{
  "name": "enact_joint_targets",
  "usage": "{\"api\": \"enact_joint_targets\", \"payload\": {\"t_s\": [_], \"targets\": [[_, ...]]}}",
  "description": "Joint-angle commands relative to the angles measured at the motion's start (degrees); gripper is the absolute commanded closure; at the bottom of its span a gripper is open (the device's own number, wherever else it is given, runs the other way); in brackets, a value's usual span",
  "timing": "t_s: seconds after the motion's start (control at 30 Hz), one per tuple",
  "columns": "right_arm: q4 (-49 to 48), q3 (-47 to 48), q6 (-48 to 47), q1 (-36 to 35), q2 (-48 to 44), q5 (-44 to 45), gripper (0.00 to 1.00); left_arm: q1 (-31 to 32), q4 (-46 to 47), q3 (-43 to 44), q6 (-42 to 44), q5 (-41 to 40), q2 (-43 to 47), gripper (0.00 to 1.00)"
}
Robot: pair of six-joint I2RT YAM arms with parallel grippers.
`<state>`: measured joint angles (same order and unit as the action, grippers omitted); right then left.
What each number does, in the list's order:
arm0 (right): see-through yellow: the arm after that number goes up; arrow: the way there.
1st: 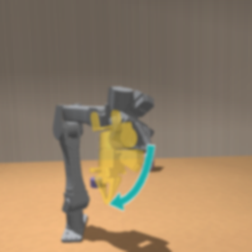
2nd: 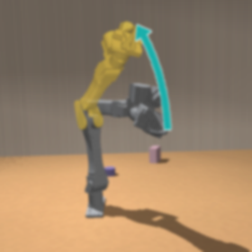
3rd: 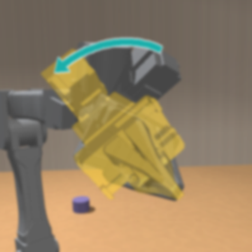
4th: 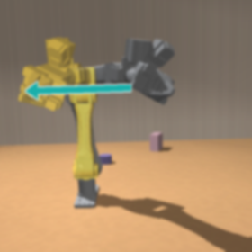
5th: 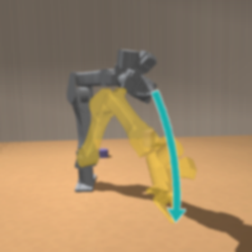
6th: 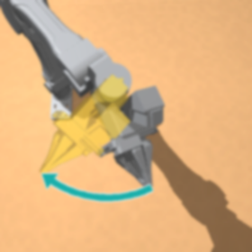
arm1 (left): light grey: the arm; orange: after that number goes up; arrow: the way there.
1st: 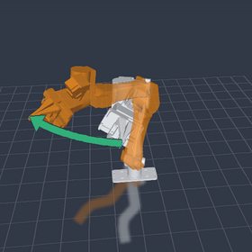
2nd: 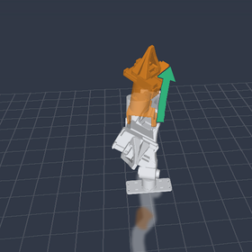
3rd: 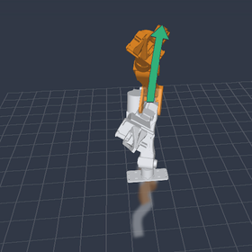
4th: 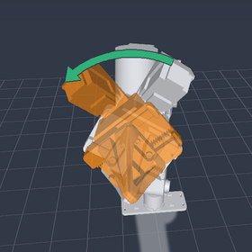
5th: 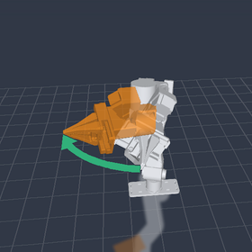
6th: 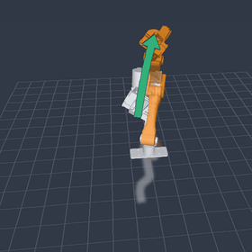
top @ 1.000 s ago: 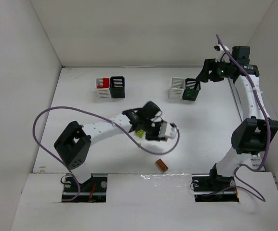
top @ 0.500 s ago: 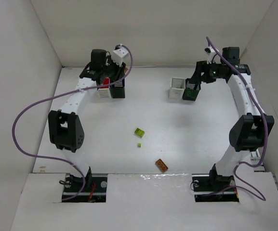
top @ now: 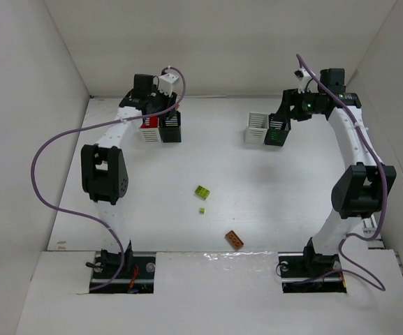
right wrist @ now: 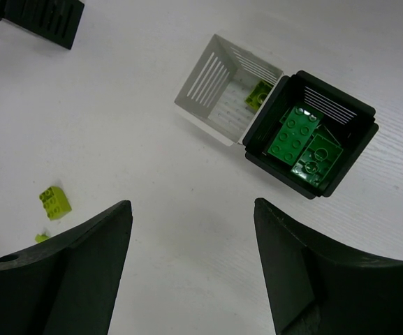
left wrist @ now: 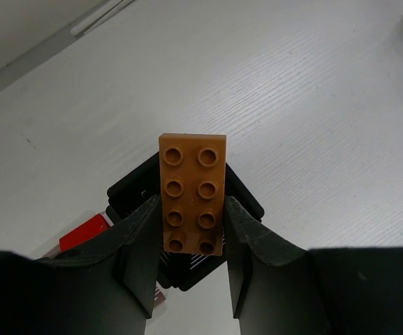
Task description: Sort the legos into containers by color
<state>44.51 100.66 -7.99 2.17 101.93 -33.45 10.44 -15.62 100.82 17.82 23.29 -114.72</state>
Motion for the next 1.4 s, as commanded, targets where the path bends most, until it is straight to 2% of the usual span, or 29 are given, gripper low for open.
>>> {"api": "enact_joint_targets", "payload": {"t_s": [0.0,0.2,0.27,0.37,0.63,0.7,0.73,0.83,0.97,1.03,1.07,1.1,1.2,1.37], "targets": [[-1.3,2.1,-0.8,-0.4,-0.2,-0.2,0.25,-1.2,0.4,3.0,-1.7,-0.4,0.2,0.83],[-1.3,2.6,-0.8,-0.4,0.4,-0.2,0.25,-1.2,0.4,1.9,-1.1,-1.1,-0.3,0.76],[-1.3,2.6,-0.8,-0.4,0.4,-0.2,0.25,-1.2,0.4,1.9,-1.1,-1.6,-0.3,0.66],[-1.3,2.6,-0.8,-0.4,0.9,-0.2,0.25,-1.2,0.4,1.9,-1.1,-1.6,-0.3,0.58],[-0.7,2.0,-1.9,-3.7,0.3,1.0,0.21,-1.2,1.5,3.2,-1.7,-0.4,-0.3,0.55],[-0.7,0.9,-2.6,-4.9,-0.3,1.0,0.21,-1.8,2.2,3.7,-2.4,0.4,2.1,0.53],[-0.7,0.9,-2.6,-6.6,-0.3,1.0,0.21,-1.8,2.3,3.7,-4.1,1.1,3.1,0.53],[-0.7,-0.4,-3.2,-9.7,-0.3,1.0,0.21,-3.8,3.8,3.7,-7.1,2.4,8.0,0.45],[-0.7,-0.9,-3.9,-18.0,0.3,2.8,0.21,-6.4,3.8,0.3,-9.6,3.6,15.8,0.34],[-0.7,-1.4,-4.4,-21.1,1.7,2.8,0.19,-8.2,3.2,-3.2,-9.7,3.6,21.1,0.23],[-0.7,-1.4,-5.2,-22.9,1.7,3.7,0.18,-8.9,2.7,-4.3,-9.7,3.1,22.9,0.03],[-0.7,-2.9,-5.2,-26.5,2.5,4.8,0.18,-9.6,1.8,-6.2,-8.7,3.1,24.4,0.00],[-3.2,-5.6,-5.8,-33.8,4.1,10.0,0.17,-13.1,0.1,-9.5,-8.1,2.5,31.2,0.00],[-5.0,-7.2,-6.3,-41.4,9.9,15.5,0.17,-17.1,-0.5,-19.3,-7.5,1.1,41.3,0.00]]}}
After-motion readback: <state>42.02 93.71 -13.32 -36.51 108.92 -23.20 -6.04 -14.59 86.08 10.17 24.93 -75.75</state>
